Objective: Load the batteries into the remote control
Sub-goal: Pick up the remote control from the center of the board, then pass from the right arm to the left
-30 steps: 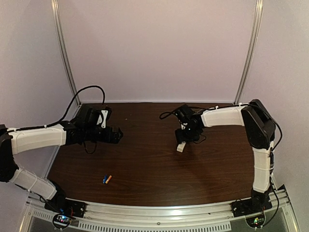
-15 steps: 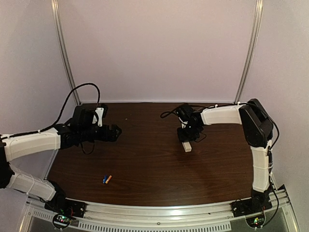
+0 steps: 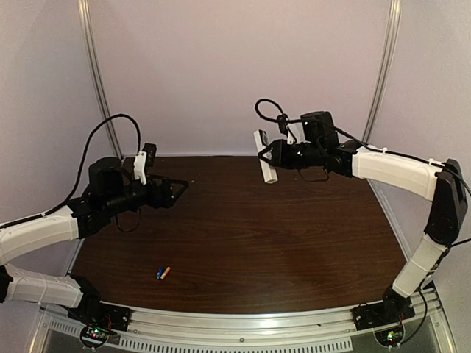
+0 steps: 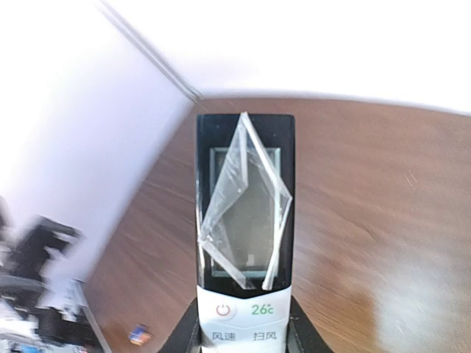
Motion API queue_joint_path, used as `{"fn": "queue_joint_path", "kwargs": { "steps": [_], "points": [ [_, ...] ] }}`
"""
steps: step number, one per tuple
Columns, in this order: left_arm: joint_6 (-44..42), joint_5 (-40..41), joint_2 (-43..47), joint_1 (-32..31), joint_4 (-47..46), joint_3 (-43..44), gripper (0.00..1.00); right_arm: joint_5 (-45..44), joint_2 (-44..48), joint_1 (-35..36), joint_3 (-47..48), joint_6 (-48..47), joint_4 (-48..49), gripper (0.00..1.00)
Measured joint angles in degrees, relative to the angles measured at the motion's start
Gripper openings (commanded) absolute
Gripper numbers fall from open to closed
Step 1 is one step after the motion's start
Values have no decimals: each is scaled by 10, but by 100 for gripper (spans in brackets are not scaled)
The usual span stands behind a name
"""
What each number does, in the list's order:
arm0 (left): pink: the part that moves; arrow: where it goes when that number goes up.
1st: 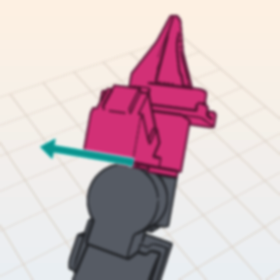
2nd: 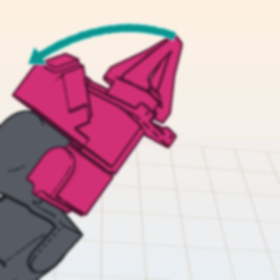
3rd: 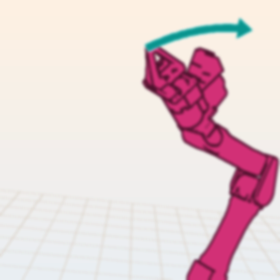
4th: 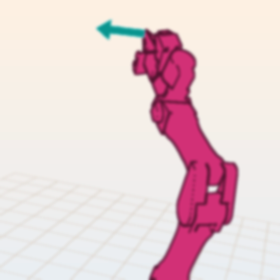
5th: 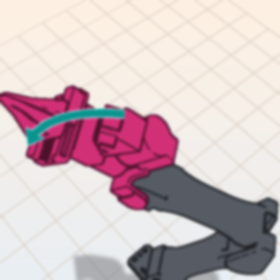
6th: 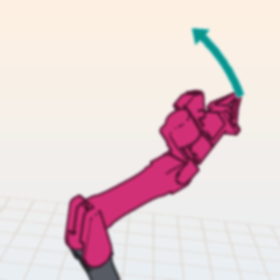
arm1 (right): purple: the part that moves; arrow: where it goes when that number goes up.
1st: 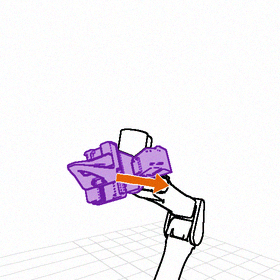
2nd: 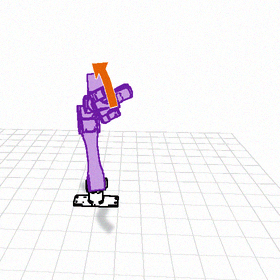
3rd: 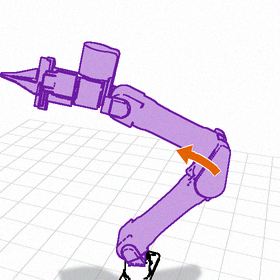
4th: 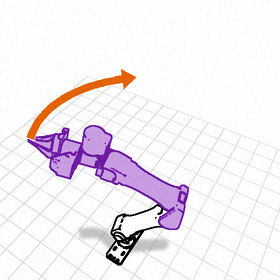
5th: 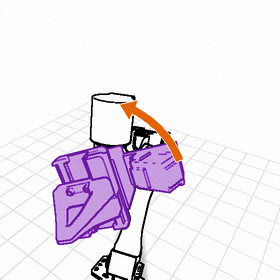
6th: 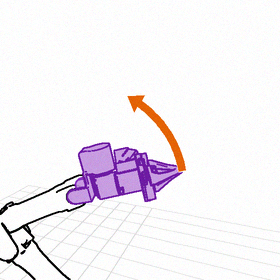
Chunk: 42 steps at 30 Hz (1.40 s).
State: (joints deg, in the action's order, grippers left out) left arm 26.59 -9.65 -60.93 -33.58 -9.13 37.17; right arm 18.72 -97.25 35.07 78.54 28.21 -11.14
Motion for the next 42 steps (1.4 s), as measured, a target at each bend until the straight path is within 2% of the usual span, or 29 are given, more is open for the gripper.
{"fn": "queue_joint_path", "kwargs": {
  "steps": [3,10,17,22,28,33,37,42],
  "points": [
    [4,-77,-9,-5,-51,0,95,47,42,8,0,20,82,18],
    [10,-175,-17,-45,-137,24,94,123,62,56,-20,71,229,18],
    [10,-219,-58,-82,-189,67,93,150,57,126,-31,106,320,18],
    [10,-238,-80,-102,-201,75,89,160,43,161,-31,117,363,18],
    [16,-262,-93,-121,-225,79,73,163,28,177,-30,123,381,18],
    [27,-277,-104,-123,-246,82,53,169,27,179,-30,125,395,18],
    [35,-280,-107,-122,-260,82,43,181,27,179,-30,133,411,18],
    [58,-281,-108,-123,-273,82,28,196,27,179,-32,130,441,22]
  ]
}}
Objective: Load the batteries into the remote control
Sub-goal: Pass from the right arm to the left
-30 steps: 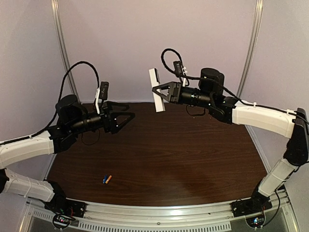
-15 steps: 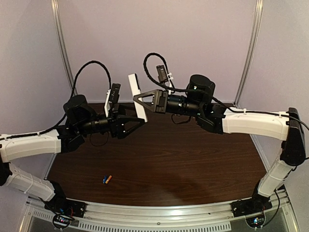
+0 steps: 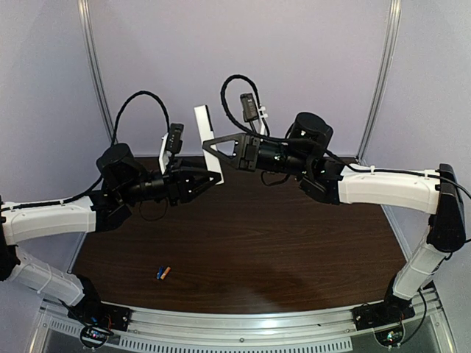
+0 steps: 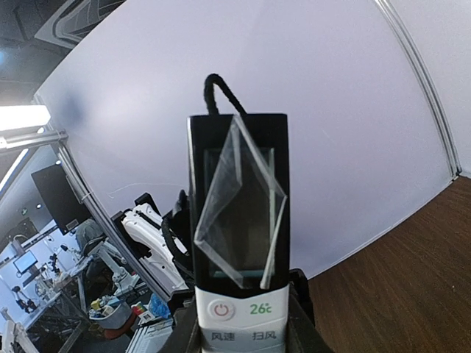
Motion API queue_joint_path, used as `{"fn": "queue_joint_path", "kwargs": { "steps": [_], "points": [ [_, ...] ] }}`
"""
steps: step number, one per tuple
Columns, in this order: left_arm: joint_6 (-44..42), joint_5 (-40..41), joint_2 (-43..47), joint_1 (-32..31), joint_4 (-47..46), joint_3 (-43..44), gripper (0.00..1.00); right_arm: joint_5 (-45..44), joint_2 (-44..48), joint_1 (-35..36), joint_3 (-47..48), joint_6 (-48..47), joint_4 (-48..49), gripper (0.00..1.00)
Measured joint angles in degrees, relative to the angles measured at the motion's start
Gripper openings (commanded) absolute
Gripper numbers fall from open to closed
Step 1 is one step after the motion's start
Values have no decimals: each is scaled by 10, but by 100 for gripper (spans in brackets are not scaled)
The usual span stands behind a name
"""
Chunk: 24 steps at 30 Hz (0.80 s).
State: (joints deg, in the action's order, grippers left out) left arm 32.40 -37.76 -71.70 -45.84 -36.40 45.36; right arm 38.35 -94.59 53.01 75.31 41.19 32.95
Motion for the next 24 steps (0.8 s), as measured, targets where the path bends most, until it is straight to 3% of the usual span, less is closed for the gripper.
{"fn": "queue_joint_path", "kwargs": {
  "steps": [2,8,12,17,24],
  "points": [
    [25,0,0,0,0,1,21,10,0,0,-3,-17,17,27],
    [14,0,-1,0,5,1,2,7,2,0,-7,-11,16,65],
    [-26,8,1,0,40,5,0,-11,14,-5,-9,-14,-22,81],
    [-107,63,6,0,170,45,0,-44,57,-23,-16,-34,-105,86],
    [-216,131,4,0,339,97,0,-80,151,-41,-22,-134,-259,77]
  ]
}}
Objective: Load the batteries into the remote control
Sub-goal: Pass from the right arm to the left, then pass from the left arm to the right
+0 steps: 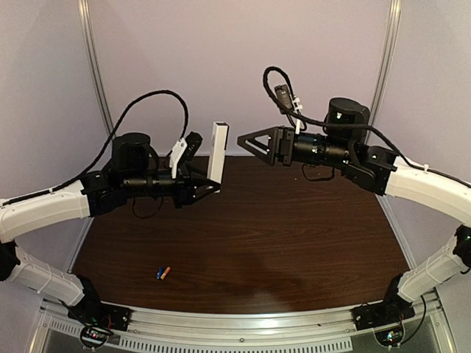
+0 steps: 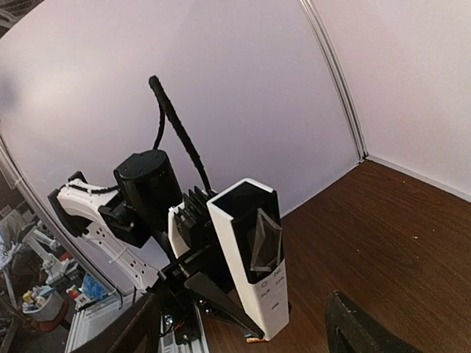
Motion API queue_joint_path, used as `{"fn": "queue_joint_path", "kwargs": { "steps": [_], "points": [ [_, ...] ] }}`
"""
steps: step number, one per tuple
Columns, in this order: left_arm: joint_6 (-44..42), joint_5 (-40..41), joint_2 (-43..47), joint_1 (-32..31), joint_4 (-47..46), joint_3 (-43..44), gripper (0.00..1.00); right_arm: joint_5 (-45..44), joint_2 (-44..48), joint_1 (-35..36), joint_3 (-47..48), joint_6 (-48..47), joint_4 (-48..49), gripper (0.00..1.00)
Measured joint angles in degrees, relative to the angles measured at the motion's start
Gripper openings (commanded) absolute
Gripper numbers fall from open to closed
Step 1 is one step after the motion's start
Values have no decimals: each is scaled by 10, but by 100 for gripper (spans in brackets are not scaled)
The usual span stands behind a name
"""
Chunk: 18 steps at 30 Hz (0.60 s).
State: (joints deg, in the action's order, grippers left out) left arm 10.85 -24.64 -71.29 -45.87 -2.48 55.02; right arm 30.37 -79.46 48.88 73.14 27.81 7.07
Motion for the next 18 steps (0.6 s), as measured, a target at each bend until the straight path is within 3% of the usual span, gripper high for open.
{"fn": "queue_joint_path", "kwargs": {
  "steps": [9,18],
  "points": [
    [-163,-19,-19,0,232,78,2,-7,51,3,1,-237,-245,75],
    [-275,-51,-46,-18,369,93,1,6,60,23,-12,-335,-309,73]
  ]
}}
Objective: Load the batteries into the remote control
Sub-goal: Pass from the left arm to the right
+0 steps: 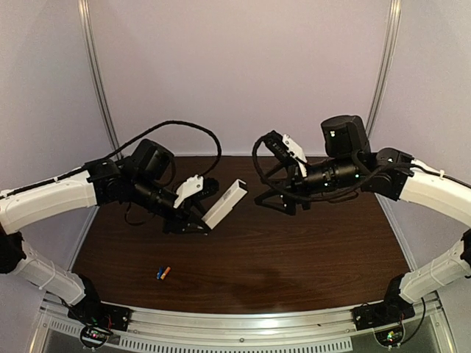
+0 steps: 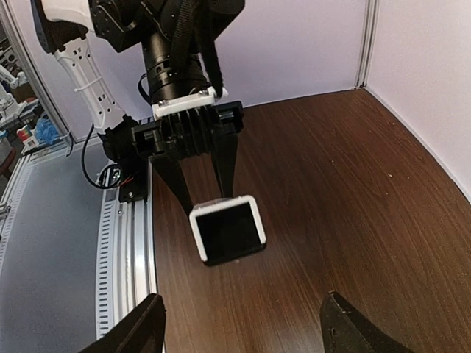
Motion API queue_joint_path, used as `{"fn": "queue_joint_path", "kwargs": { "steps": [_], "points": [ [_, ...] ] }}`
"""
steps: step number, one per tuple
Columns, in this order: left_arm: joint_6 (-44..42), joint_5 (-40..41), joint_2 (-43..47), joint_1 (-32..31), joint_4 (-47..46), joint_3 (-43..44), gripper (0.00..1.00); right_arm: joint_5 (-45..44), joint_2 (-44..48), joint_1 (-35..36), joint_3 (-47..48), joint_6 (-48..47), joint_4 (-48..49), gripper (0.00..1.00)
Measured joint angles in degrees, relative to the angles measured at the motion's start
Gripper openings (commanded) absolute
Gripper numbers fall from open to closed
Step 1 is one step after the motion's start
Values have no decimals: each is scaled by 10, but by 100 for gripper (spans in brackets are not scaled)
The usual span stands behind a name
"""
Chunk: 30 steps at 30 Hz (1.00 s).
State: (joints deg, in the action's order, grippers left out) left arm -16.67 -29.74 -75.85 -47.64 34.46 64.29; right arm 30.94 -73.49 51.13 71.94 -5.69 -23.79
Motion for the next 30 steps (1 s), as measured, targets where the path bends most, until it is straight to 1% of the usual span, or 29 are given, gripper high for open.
{"fn": "queue_joint_path", "kwargs": {
  "steps": [5,9,12,21,23,27,28,30],
  "points": [
    [-28,0,-41,-36,35,23,0,8,-16,21,3,-32,-21,67],
    [-43,-1,-64,-51,53,37,0,7,-37,42,13,-58,-54,54],
    [-49,-7,-65,-51,63,44,0,-2,-39,59,14,-78,-74,46],
    [-63,-18,-86,-62,70,61,0,-35,-41,82,21,-111,-111,38],
    [-64,-19,-90,-65,70,61,0,-41,-43,84,21,-112,-117,32],
    [-75,-12,-93,-68,70,62,0,-43,-45,84,22,-106,-127,14],
    [-75,-10,-93,-68,71,63,2,-43,-45,84,23,-105,-127,10],
    [-76,-7,-93,-68,71,64,12,-45,-45,85,24,-106,-127,3]
  ]
}}
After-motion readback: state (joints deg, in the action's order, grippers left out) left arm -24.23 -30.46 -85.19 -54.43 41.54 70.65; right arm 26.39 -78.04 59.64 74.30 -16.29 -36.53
